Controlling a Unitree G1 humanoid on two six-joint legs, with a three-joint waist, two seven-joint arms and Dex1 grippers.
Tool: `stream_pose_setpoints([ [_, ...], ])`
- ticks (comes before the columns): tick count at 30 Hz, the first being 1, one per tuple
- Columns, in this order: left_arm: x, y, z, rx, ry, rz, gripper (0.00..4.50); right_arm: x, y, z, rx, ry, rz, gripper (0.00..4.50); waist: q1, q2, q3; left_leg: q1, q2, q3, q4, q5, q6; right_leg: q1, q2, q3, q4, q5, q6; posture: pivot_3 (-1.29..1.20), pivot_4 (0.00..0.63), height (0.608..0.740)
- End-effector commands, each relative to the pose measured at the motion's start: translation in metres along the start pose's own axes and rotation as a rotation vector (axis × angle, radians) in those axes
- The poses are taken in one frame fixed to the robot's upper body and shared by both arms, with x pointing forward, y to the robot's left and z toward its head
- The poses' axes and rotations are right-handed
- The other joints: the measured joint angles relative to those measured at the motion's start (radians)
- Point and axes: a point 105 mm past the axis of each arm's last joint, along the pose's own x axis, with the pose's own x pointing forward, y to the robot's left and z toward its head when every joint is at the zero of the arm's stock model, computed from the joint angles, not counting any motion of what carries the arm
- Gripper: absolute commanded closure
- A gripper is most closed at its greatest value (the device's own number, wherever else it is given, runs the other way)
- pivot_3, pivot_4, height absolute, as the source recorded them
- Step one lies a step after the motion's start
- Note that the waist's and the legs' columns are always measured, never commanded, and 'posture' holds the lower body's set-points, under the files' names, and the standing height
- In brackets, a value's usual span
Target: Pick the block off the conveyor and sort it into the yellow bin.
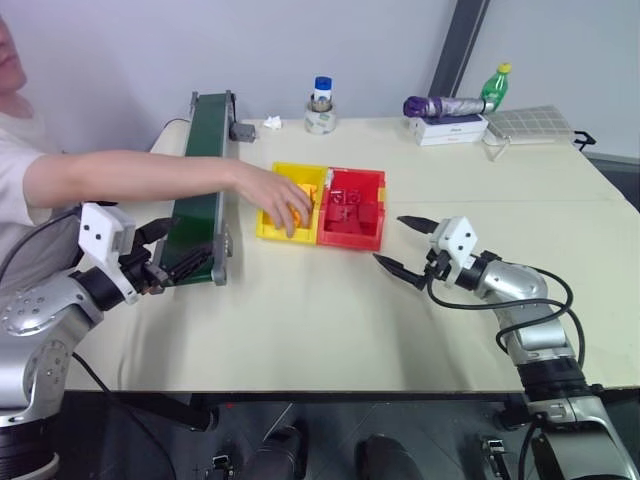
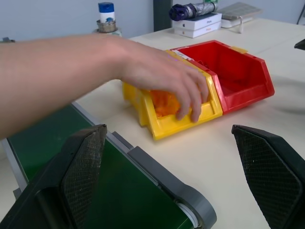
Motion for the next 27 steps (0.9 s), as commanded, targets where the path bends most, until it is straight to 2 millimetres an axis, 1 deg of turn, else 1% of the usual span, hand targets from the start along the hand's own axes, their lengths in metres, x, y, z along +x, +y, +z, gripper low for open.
stream_pose_setpoints([
  [1, -0.0003, -0.003, 0.0128, 0.036, -0.04, -0.009, 0.06, -0.0018, -0.0077, 0.013, -0.04, -0.037, -0.018, 0.0, 0.0, 0.0, 0.0, 0.0, 0.0, 0.0, 0.0, 0.0, 0.0, 0.0, 0.0, 0.0, 0.0, 0.0, 0.0, 0.0, 0.15, 0.74],
  [27, 0.0038, -0.0007, 0.0118, 0.039, -0.041, -0.002, 0.06, -0.0014, -0.0089, 0.012, -0.04, -0.032, -0.025, 0.0, 0.0, 0.0, 0.0, 0.0, 0.0, 0.0, 0.0, 0.0, 0.0, 0.0, 0.0, 0.0, 0.0, 0.0, 0.0, 0.0, 0.15, 0.74],
])
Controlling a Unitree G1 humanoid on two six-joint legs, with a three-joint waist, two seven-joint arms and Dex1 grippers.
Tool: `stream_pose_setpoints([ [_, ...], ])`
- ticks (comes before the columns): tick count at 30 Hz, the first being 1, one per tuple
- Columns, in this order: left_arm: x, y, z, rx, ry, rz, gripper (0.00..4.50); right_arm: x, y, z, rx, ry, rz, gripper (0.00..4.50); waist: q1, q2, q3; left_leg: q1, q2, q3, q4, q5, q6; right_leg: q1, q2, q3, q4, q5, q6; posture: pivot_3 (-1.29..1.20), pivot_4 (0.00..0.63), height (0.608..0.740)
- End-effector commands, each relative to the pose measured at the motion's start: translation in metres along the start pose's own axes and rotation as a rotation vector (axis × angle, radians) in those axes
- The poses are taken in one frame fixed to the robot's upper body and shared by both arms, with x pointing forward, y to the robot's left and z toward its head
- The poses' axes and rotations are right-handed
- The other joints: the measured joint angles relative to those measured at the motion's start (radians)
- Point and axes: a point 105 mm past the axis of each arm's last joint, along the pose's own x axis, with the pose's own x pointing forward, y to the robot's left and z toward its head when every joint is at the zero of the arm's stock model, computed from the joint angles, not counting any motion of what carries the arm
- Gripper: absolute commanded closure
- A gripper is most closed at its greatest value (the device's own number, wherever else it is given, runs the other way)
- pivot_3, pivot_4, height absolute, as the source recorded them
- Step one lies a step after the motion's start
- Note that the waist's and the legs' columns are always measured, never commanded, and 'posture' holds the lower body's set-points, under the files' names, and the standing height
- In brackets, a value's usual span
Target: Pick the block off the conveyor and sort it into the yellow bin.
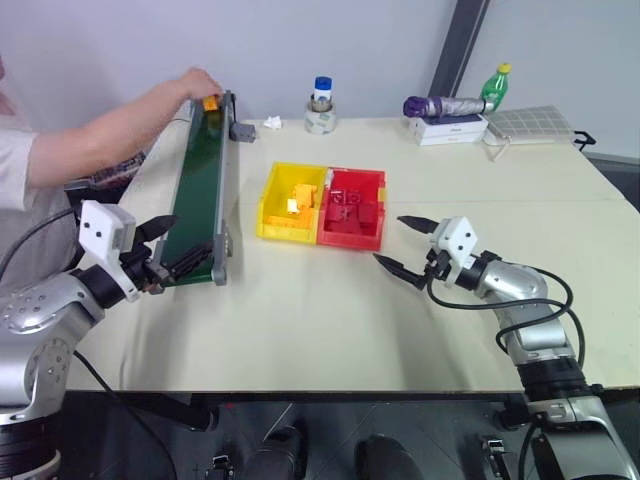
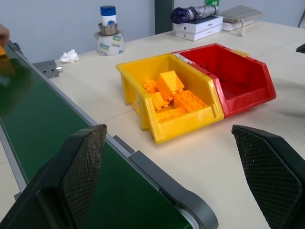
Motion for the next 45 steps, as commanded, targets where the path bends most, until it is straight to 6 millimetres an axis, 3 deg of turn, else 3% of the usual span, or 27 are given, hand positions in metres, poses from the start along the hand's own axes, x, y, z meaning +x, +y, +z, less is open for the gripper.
stream_pose_setpoints([
  [1, 0.002, -0.001, 0.009, 0.035, -0.032, -0.005, 0.06, -0.001, -0.009, 0.012, -0.039, -0.034, -0.023, 0.0, 0.0, 0.0, 0.0, 0.0, 0.0, 0.0, 0.0, 0.0, 0.0, 0.0, 0.0, 0.0, 0.0, 0.0, 0.0, 0.0, 0.15, 0.74],
  [23, -0.002, -0.008, 0.007, 0.026, -0.044, 0.029, 0.06, 0.002, -0.008, 0.012, -0.04, -0.04, -0.016, 0.0, 0.0, 0.0, 0.0, 0.0, 0.0, 0.0, 0.0, 0.0, 0.0, 0.0, 0.0, 0.0, 0.0, 0.0, 0.0, 0.0, 0.15, 0.74],
  [30, -0.003, -0.006, 0.013, 0.059, -0.1, 0.16, 0.06, 0.003, -0.01, 0.013, -0.042, -0.044, -0.018, 0.0, 0.001, 0.0, 0.0, 0.0, 0.0, 0.0, 0.0, 0.0, 0.0, 0.001, 0.0, 0.0, 0.0, 0.0, 0.0, 0.0, 0.15, 0.74],
  [37, -0.012, -0.008, 0.003, 0.042, -0.08, 0.226, 0.06, 0.002, -0.008, 0.012, -0.035, -0.043, -0.012, 0.0, 0.0, 0.0, 0.0, 0.0, 0.0, 0.0, 0.0, 0.0, 0.0, 0.004, 0.0, 0.0, 0.0, 0.0, 0.0, 0.0, 0.15, 0.74],
  [45, -0.016, -0.024, -0.005, -0.028, -0.149, 0.337, 0.06, 0.002, -0.009, 0.012, -0.033, -0.042, -0.011, 0.0, 0.004, 0.0, 0.0, 0.001, 0.0, 0.001, 0.001, 0.0, 0.0, 0.006, 0.0, 0.0, -0.001, 0.0, 0.0, 0.0, 0.15, 0.74],
])
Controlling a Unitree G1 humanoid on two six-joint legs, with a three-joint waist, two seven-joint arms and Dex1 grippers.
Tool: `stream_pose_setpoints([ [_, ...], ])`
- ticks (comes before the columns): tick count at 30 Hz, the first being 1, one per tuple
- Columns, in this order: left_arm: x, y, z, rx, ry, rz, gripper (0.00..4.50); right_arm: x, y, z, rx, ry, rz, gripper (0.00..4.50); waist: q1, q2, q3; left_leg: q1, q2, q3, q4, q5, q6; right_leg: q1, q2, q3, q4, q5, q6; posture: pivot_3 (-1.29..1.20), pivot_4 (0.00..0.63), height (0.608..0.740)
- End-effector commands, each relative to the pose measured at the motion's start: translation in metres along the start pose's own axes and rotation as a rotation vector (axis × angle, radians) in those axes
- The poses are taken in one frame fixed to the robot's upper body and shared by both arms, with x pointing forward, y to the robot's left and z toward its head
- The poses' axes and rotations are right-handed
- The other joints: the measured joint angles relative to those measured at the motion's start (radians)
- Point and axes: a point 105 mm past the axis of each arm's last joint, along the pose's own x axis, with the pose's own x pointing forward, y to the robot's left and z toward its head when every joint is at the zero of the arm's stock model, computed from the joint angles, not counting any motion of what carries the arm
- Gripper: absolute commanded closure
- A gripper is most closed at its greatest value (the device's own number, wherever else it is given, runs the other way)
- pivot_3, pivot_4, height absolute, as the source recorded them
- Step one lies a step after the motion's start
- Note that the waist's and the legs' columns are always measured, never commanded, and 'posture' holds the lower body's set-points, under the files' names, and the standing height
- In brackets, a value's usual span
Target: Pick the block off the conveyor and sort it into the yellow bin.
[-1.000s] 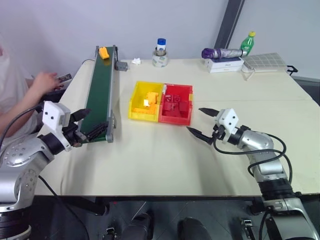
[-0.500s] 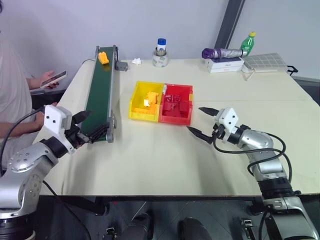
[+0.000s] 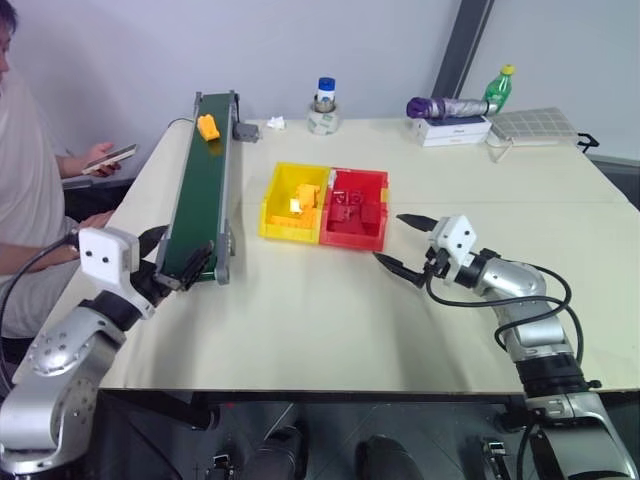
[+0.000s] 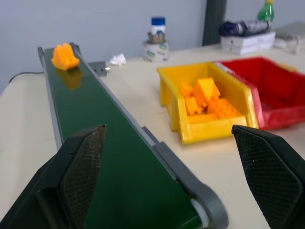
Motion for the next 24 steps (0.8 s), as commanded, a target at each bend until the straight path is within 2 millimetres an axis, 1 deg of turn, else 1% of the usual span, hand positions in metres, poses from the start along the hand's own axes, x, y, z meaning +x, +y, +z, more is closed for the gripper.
stream_pose_setpoints([
  [1, -0.004, -0.005, 0.007, 0.008, -0.059, 0.073, 0.06, 0.0, -0.007, 0.012, -0.025, -0.04, -0.016, 0.0, 0.002, 0.0, 0.0, 0.0, 0.0, 0.0, 0.0, 0.0, 0.0, 0.0, 0.0, 0.0, 0.0, 0.0, 0.0, 0.0, 0.15, 0.74],
  [4, -0.004, -0.019, 0.0, 0.038, -0.041, 0.069, 0.06, -0.001, -0.005, 0.011, -0.024, -0.037, -0.013, 0.0, 0.003, 0.0, 0.0, 0.0, 0.0, 0.0, 0.0, 0.0, 0.0, 0.0, 0.0, 0.0, 0.0, 0.0, 0.0, 0.0, 0.15, 0.74],
  [6, -0.003, -0.023, 0.0, 0.053, -0.053, 0.09, 0.06, -0.001, -0.005, 0.011, -0.023, -0.036, -0.011, 0.0, 0.003, 0.0, 0.0, 0.0, 0.0, 0.0, 0.001, 0.0, 0.0, 0.001, 0.0, 0.0, 0.0, 0.0, 0.0, 0.0, 0.15, 0.74],
  [10, -0.002, -0.012, 0.005, 0.129, -0.083, 0.21, 0.06, 0.001, -0.004, 0.012, -0.022, -0.04, -0.009, 0.0, 0.004, 0.0, 0.0, 0.0, 0.0, 0.0, 0.001, 0.0, 0.0, 0.001, 0.0, 0.0, 0.0, 0.0, 0.0, 0.0, 0.15, 0.74],
  [13, -0.001, -0.008, -0.001, 0.126, -0.063, 0.257, 0.06, 0.001, -0.004, 0.012, -0.022, -0.038, -0.009, 0.0, 0.004, 0.0, 0.0, 0.0, 0.0, 0.0, 0.001, 0.0, 0.0, 0.001, 0.0, 0.0, 0.0, 0.0, 0.0, 0.0, 0.15, 0.74],
  [19, 0.007, -0.013, -0.004, 0.108, -0.071, 0.291, 0.06, 0.001, -0.004, 0.012, -0.022, -0.038, -0.011, 0.0, 0.005, 0.0, 0.0, 0.0, 0.0, 0.0, 0.001, 0.0, 0.0, 0.001, 0.0, -0.001, 0.0, 0.0, 0.0, 0.0, 0.15, 0.74],
  [24, 0.004, -0.012, -0.007, 0.098, -0.071, 0.336, 0.06, 0.0, -0.005, 0.012, -0.023, -0.036, -0.013, 0.0, 0.003, 0.0, 0.0, 0.0, 0.0, 0.0, 0.001, 0.0, 0.0, 0.001, 0.0, -0.001, 0.0, 0.0, 0.0, 0.0, 0.15, 0.74],
])
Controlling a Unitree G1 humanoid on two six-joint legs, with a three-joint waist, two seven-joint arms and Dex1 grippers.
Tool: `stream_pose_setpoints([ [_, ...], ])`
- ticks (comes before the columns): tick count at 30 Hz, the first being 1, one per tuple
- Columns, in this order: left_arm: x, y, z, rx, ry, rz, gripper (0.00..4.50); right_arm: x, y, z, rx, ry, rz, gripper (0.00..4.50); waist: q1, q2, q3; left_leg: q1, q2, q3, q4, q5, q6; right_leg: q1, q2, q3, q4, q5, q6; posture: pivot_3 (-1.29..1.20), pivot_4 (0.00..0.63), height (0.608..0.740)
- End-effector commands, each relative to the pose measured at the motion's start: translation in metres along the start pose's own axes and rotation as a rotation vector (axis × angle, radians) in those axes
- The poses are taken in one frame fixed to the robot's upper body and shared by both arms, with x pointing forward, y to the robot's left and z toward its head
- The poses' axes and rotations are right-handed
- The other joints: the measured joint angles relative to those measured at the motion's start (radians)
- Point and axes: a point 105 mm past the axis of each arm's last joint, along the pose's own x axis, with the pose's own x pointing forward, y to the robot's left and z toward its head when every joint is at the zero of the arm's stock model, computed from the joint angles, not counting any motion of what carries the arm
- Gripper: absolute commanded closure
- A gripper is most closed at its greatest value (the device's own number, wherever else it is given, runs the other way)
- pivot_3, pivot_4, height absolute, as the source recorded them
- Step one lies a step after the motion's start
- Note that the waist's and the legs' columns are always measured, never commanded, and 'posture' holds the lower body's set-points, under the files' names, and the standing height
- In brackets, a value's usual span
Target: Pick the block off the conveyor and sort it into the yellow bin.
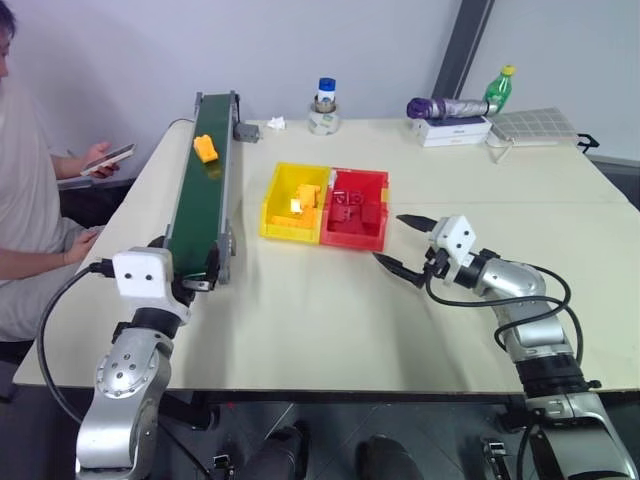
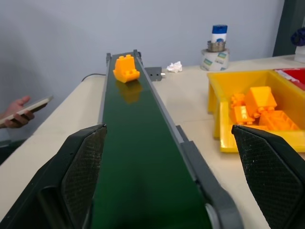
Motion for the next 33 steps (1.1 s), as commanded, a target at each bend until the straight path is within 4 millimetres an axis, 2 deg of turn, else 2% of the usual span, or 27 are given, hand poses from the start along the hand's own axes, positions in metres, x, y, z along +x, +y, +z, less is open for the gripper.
stream_pose_setpoints([
  [1, -0.003, 0.005, 0.009, 0.02, -0.042, 0.047, 0.06, -0.001, -0.004, 0.012, -0.028, -0.038, -0.01, 0.0, 0.0, 0.0, 0.0, 0.0, 0.0, 0.0, 0.0, 0.0, 0.0, 0.0, 0.0, 0.0, 0.0, 0.0, 0.0, 0.0, 0.15, 0.74],
  [13, -0.004, -0.005, 0.005, 0.001, -0.031, 0.06, 0.06, 0.003, -0.004, 0.013, -0.028, -0.046, 0.001, 0.0, 0.001, 0.0, 0.0, 0.0, 0.0, 0.0, 0.002, 0.0, 0.0, 0.001, 0.0, 0.0, 0.0, 0.0, 0.0, 0.0, 0.15, 0.74],
  [19, 0.008, -0.01, 0.005, -0.011, -0.034, 0.066, 0.06, 0.003, -0.001, 0.012, -0.022, -0.049, 0.001, 0.0, 0.003, 0.0, 0.0, 0.0, 0.0, 0.0, 0.002, 0.0, 0.0, 0.001, 0.0, -0.001, 0.0, 0.0, 0.0, 0.0, 0.15, 0.74],
  [30, 0.065, -0.009, 0.008, 0.021, 0.043, 0.151, 0.06, 0.005, 0.002, 0.013, -0.018, -0.054, 0.0, 0.0, 0.002, 0.0, 0.0, -0.001, 0.0, -0.003, 0.009, 0.0, 0.0, 0.004, 0.002, -0.002, 0.001, 0.002, 0.003, 0.0, 0.15, 0.74],
  [33, 0.088, -0.005, 0.004, 0.058, 0.098, 0.206, 0.06, 0.005, 0.003, 0.012, -0.015, -0.053, -0.001, 0.0, 0.003, 0.0, 0.0, -0.001, 0.0, -0.003, 0.009, 0.0, 0.0, 0.004, 0.003, -0.002, 0.002, 0.002, 0.004, 0.0, 0.15, 0.74],
])
